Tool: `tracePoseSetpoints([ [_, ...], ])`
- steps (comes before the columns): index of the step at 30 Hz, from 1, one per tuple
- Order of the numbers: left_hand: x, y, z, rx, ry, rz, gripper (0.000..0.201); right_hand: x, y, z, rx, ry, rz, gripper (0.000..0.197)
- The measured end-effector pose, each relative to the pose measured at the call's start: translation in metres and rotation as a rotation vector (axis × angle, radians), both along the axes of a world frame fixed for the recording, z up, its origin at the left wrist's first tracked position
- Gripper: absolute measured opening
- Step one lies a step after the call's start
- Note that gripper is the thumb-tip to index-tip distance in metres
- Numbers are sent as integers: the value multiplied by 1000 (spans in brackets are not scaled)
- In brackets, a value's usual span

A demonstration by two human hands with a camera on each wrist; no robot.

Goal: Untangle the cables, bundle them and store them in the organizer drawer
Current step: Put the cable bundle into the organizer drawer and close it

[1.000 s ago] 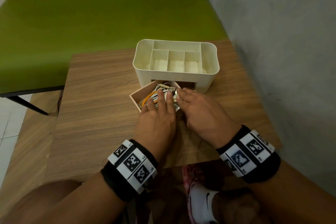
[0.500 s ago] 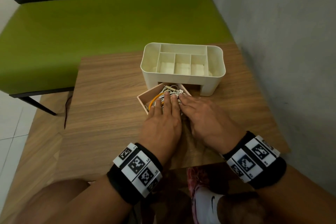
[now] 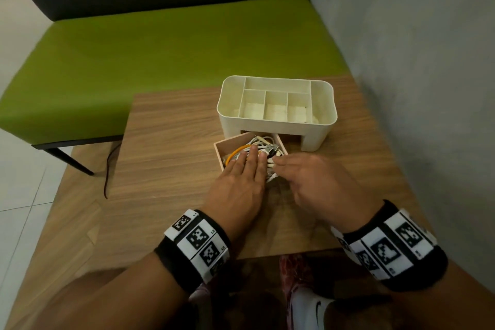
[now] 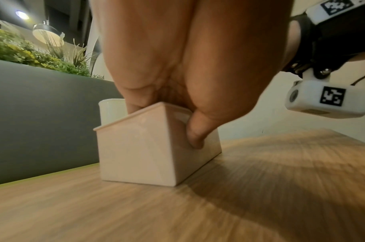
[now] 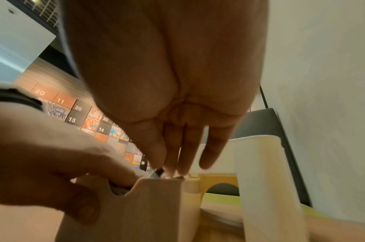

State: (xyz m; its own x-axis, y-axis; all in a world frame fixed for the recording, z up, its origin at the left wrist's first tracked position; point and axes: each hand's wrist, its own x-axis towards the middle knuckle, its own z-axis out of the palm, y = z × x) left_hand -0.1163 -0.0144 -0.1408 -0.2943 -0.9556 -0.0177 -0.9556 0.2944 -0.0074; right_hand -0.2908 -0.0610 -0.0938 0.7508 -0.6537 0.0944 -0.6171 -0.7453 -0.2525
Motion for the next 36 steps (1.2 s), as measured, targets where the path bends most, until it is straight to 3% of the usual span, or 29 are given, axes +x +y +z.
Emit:
tracePoseSetpoints([
  [2,0,0,-1,-5,2,-25,56,-6,3,-5,-100,-69,15,23],
  [8,4,2,0,-57,38,-51,56,1,1,-23,-66,-43,-63,10],
  [15,2,4,-3,-59,61,-13,59,3,6,-18,-90,147,-112,22],
  [18,1,1,-1,-14,92,-16,58,1,-2,-9,-68,15,-86,34],
  [22,-2,-3,2,-3,109,-80,56,-4,-22,7,-218,-348,-177,20],
  [26,-11,-6,2,51,92,-205,57,-10,-42,-1,-145,-226,-332,39],
  [31,-16,-9,10,89,17,-216,59,-12,-49,0,-87,-234,-416,23],
  [36,-17,-12,13,133,-6,-177,61,-19,-39,9,-64,-226,-394,20],
])
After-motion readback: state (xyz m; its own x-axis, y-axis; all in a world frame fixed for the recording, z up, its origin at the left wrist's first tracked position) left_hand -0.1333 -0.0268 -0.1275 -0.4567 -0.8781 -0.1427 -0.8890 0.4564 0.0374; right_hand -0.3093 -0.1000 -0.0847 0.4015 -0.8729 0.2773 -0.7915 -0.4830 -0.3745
